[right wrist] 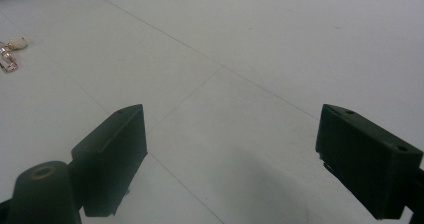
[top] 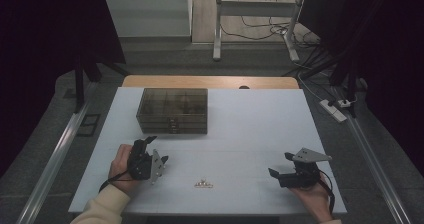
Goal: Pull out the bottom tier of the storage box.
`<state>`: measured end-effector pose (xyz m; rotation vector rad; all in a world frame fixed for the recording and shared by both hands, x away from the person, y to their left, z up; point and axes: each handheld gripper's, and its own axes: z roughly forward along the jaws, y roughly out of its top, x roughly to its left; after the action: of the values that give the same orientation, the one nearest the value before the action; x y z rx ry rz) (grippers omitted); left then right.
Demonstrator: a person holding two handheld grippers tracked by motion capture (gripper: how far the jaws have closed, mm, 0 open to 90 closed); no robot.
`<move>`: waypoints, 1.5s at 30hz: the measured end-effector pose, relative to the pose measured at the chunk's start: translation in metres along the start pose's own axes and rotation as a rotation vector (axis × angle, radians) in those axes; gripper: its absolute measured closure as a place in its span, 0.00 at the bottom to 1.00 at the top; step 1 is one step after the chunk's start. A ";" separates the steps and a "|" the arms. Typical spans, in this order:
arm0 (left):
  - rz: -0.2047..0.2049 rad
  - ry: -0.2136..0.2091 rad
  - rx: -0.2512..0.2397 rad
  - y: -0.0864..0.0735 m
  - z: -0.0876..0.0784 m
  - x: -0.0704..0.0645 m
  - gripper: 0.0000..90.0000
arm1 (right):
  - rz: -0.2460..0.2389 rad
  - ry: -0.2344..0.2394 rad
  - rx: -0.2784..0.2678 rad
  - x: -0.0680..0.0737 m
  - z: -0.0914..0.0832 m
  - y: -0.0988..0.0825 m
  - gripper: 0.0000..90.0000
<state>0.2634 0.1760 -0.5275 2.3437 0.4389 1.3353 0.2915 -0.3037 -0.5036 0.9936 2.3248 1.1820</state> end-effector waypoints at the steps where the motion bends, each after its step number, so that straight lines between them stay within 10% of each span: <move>1: 0.003 0.003 0.001 0.000 0.001 0.000 0.22 | 0.000 0.000 0.000 0.000 0.000 0.000 0.14; 45: 0.117 0.097 0.054 0.002 0.031 -0.005 0.32 | 0.006 -0.003 0.020 -0.001 0.002 -0.001 0.14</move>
<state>0.2882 0.1662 -0.5443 2.3886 0.3758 1.5141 0.2927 -0.3038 -0.5056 1.0094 2.3369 1.1607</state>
